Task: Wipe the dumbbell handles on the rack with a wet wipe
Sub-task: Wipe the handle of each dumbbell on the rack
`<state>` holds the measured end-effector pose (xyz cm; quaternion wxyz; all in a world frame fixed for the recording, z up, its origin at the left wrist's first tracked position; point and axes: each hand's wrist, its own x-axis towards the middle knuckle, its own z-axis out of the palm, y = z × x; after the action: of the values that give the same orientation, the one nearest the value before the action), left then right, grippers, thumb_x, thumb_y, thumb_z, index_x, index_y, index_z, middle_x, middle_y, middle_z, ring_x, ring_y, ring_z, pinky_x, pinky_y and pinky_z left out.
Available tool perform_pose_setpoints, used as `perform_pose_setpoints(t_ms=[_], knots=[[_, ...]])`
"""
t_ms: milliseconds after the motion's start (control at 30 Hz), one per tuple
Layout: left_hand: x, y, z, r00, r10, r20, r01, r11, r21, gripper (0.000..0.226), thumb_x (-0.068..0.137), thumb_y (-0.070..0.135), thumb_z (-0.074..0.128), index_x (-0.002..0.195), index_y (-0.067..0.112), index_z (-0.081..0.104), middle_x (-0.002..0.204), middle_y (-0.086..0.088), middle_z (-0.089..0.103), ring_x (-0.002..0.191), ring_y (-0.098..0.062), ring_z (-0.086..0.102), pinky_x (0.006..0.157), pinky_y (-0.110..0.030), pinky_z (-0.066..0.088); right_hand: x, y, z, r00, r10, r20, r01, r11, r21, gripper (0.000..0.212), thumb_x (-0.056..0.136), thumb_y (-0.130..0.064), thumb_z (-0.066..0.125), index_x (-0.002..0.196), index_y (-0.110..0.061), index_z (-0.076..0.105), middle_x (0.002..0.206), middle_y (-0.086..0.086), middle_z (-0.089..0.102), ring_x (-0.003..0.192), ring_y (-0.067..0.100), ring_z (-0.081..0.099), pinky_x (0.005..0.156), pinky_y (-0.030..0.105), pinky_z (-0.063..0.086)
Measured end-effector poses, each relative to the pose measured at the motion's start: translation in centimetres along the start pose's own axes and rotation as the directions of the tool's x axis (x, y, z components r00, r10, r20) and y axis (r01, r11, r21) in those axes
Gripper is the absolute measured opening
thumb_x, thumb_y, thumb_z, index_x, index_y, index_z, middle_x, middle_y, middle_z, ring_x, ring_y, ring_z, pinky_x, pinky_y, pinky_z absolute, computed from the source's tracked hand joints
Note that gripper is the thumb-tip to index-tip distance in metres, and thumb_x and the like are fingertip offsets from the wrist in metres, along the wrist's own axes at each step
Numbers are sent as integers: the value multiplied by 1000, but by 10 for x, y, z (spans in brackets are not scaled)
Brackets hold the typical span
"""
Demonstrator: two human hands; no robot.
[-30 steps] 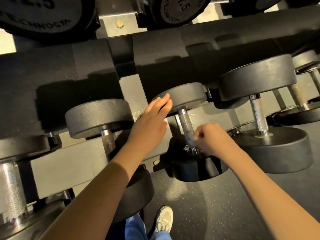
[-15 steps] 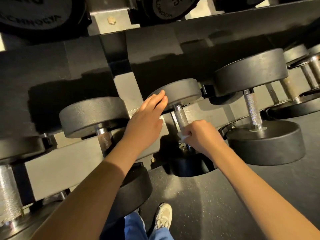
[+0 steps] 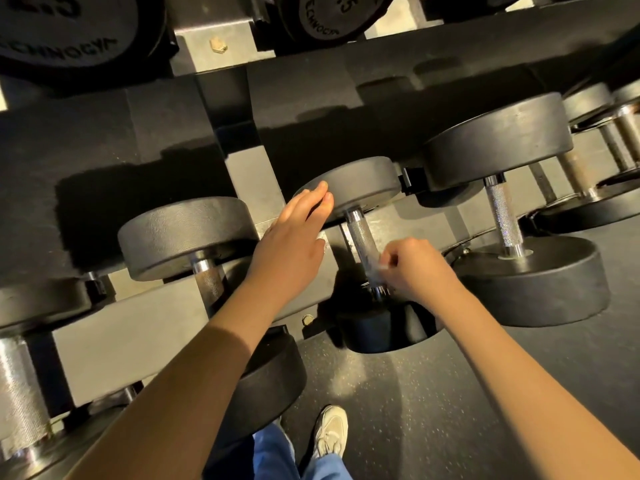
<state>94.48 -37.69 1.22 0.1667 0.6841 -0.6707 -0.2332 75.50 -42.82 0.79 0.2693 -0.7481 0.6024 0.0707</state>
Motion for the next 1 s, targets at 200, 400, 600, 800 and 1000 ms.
perform_pose_setpoints(t_ms=[200, 400, 600, 800, 1000], knots=[[0, 1, -2, 1000, 2, 12, -2, 1000, 9, 62, 98, 11, 45, 152, 24, 17, 160, 12, 4, 147, -10, 0, 114, -33, 25, 6, -5, -13, 990, 15, -138, 0, 994, 110, 17, 85, -27, 66, 87, -10, 68, 83, 6, 66, 77, 23, 61, 61, 29, 47], [1, 0, -2, 1000, 14, 15, -15, 999, 44, 61, 98, 12, 45, 152, 23, 17, 160, 9, 6, 147, -13, 3, 113, -33, 32, 9, -16, 9, 970, -27, -242, 84, 970, 229, 11, 90, -21, 64, 92, -12, 69, 89, 0, 63, 82, 18, 60, 68, 25, 42], [1, -1, -7, 999, 25, 21, -26, 998, 58, 60, 99, 15, 44, 152, 24, 17, 160, 11, 4, 146, -11, 3, 113, -32, 29, 11, -20, -5, 999, 5, -51, -3, 999, 38, 14, 86, -20, 62, 72, -16, 65, 79, 3, 63, 75, 22, 61, 63, 29, 49], [1, -2, -12, 998, 43, 44, -46, 995, 84, 61, 99, 16, 45, 152, 25, 17, 160, 11, 5, 146, -13, 6, 113, -33, 28, 26, -35, 3, 981, -30, -194, 36, 999, 26, 9, 88, -16, 60, 86, -12, 68, 87, 2, 57, 79, 17, 52, 62, 21, 34], [2, -3, -16, 996, 59, 62, -64, 994, 89, 60, 99, 18, 46, 152, 24, 17, 159, 10, 6, 146, -13, 11, 111, -33, 35, 5, -18, 4, 998, -52, -42, 49, 997, -65, 6, 82, -16, 68, 87, -19, 70, 88, -3, 57, 80, 17, 54, 59, 20, 36]])
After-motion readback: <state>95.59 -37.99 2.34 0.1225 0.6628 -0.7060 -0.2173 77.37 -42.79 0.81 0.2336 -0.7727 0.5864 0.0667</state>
